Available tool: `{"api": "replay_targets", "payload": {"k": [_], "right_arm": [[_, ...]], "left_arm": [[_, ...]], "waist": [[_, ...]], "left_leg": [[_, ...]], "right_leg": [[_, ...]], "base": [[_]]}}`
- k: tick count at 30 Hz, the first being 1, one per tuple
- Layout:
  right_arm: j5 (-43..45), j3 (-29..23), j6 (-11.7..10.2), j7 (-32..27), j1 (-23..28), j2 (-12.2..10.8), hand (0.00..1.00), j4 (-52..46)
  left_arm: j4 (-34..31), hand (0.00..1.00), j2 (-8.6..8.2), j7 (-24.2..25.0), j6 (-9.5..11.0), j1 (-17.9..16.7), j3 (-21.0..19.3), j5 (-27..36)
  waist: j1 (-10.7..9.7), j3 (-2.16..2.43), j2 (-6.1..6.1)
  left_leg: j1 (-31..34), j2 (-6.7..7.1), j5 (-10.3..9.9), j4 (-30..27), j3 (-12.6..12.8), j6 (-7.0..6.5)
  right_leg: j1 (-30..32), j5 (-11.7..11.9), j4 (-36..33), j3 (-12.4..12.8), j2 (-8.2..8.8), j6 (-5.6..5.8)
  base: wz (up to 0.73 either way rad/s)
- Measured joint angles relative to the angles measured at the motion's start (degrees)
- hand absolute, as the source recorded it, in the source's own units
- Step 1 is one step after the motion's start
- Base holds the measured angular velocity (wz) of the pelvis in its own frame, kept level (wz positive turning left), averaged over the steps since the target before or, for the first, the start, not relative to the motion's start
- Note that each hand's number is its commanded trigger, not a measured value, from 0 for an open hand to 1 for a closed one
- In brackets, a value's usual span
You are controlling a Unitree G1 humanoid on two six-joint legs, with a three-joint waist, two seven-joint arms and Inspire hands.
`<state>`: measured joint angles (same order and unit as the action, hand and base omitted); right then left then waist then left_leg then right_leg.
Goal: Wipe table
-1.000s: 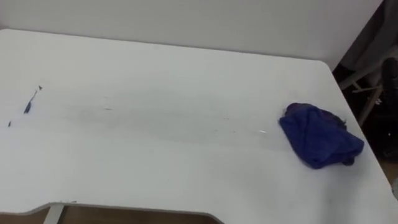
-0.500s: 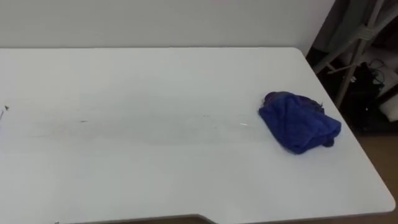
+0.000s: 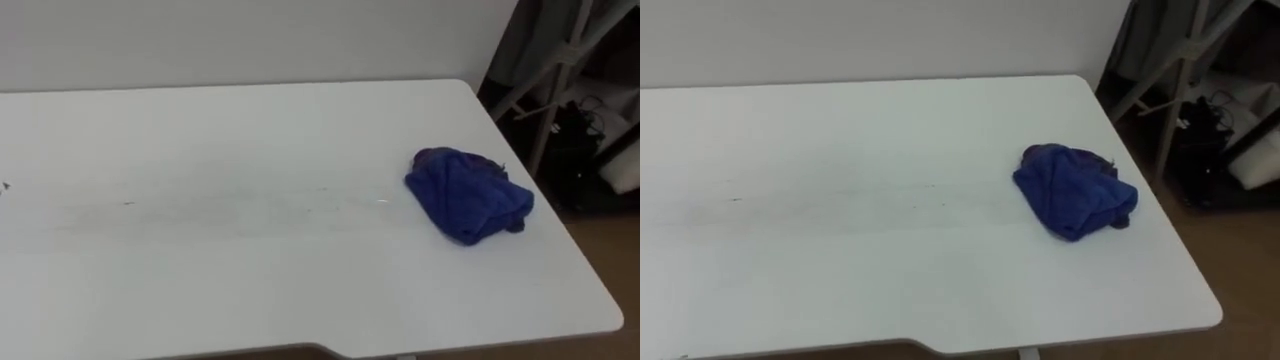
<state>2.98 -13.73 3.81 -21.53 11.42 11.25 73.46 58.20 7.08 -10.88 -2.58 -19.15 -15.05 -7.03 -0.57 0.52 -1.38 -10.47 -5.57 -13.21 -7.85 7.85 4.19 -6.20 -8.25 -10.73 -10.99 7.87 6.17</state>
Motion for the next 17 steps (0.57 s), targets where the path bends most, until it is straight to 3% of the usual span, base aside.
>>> {"api": "replay_targets", "payload": {"k": [4,10,15,17], "right_arm": [[3.36,6.39,-0.32,1.19,-3.54,-2.38,0.0,-3.3],[3.55,15.65,-4.74,4.8,-4.16,-3.64,0.0,-9.01],[0.66,16.96,-5.66,7.1,-3.06,-4.68,0.0,-7.68],[-1.52,16.94,-5.65,7.97,-2.9,-4.66,0.0,-6.53]], "left_arm": [[0.04,0.0,-0.76,-1.31,0.15,1.73,3.87,0.06],[-0.22,0.0,-1.73,-2.83,1.67,2.14,6.87,0.01],[-0.21,0.0,-1.84,-4.5,1.73,1.87,7.38,-0.29],[-0.21,0.0,-1.87,-4.74,1.81,1.86,7.39,-0.58]], "waist": [[2.51,-0.3,1.25],[4.35,-0.24,2.15],[4.03,-0.45,1.95],[4.08,-0.8,1.91]], "left_leg": [[0.0,0.04,0.0,0.11,-0.06,0.0],[0.33,0.09,0.03,0.11,-0.48,-0.03],[0.33,0.3,0.03,0.14,-2.14,-0.04],[0.3,0.29,0.03,0.14,-2.4,-0.04]], "right_leg": [[-0.06,0.0,0.22,-0.14,-0.02,0.01],[-0.36,0.01,1.17,-0.63,-0.07,0.04],[-2.06,0.0,2.18,-3.49,0.22,0.05],[-2.29,-0.06,2.18,-3.53,0.21,0.14]], "base": [[0.0],[0.04],[0.22],[0.1]]}}
